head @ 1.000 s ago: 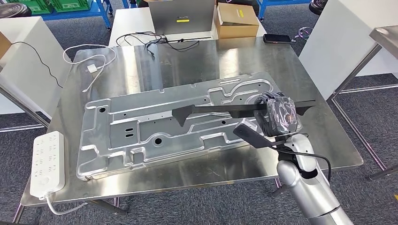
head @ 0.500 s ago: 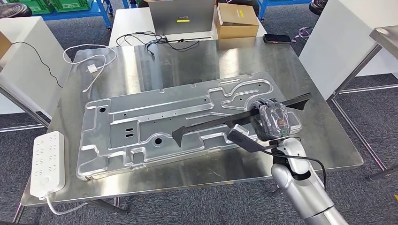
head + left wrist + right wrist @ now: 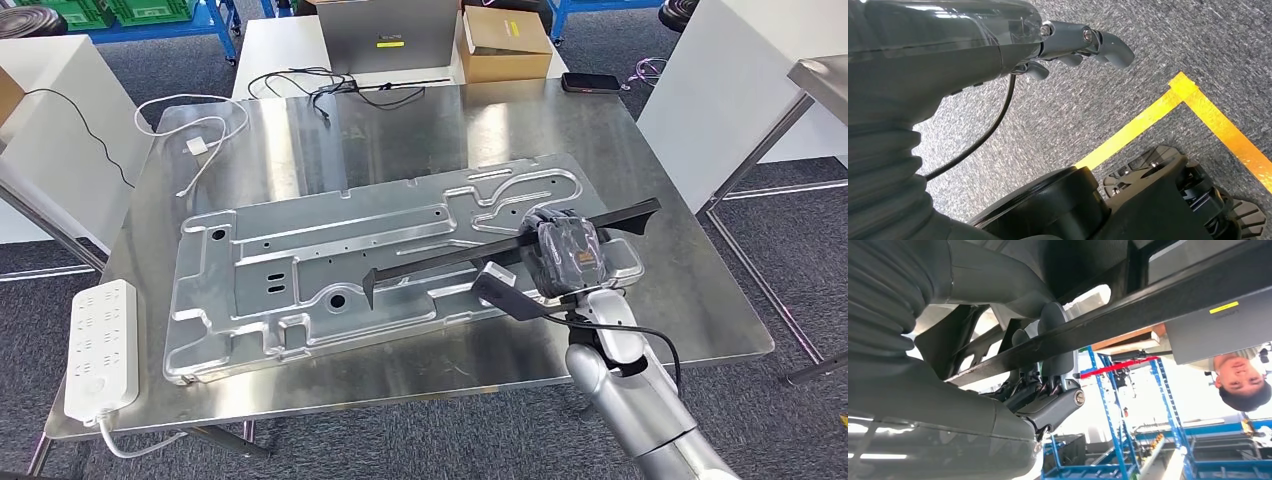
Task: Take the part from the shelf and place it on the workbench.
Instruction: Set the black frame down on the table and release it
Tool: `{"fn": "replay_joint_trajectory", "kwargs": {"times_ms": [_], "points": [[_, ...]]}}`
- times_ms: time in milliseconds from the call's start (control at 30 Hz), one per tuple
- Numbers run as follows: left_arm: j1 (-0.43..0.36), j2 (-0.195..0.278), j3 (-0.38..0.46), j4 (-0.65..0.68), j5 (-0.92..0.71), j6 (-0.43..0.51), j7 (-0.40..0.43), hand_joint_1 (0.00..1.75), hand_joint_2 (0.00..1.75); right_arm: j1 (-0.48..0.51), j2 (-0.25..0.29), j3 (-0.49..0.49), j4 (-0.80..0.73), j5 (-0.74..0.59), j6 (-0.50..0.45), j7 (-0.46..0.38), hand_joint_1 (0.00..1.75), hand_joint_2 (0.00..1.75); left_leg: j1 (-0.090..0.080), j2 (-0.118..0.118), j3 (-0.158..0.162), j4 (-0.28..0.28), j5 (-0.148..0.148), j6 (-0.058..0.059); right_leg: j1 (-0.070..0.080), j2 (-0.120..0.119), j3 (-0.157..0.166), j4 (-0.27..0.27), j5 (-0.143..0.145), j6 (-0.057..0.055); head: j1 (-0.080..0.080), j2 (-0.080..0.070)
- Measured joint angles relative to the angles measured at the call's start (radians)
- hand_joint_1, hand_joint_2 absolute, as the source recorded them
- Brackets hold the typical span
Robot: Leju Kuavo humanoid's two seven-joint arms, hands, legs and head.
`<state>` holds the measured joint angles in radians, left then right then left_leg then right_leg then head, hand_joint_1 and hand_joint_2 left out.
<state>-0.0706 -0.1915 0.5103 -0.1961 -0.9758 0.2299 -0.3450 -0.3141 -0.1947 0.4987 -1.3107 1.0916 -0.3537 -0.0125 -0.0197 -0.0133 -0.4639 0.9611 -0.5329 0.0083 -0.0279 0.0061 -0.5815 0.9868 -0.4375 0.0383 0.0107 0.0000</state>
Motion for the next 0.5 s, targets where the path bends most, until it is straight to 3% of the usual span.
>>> {"fn": "replay_joint_trajectory", "kwargs": {"times_ms": [233,500], "points": [[-0.006,0.000,-0.008,0.000,-0.038,-0.014,0.006,0.00,1.75,-0.139,0.027,0.000,0.147,-0.054,0.140,0.025,1.75,1.75,0.000,-0.001,0.004,0.001,0.000,0.000,0.000,-0.001,0.006,0.000,0.001,0.001,0.000,0.000],[-0.020,0.002,-0.032,0.000,-0.080,-0.028,0.017,0.00,1.75,-0.363,0.096,0.024,0.497,0.035,0.124,0.142,1.75,1.75,-0.001,-0.004,0.007,0.003,0.001,0.002,-0.001,-0.003,0.010,-0.001,0.002,0.003,0.000,0.000]]}}
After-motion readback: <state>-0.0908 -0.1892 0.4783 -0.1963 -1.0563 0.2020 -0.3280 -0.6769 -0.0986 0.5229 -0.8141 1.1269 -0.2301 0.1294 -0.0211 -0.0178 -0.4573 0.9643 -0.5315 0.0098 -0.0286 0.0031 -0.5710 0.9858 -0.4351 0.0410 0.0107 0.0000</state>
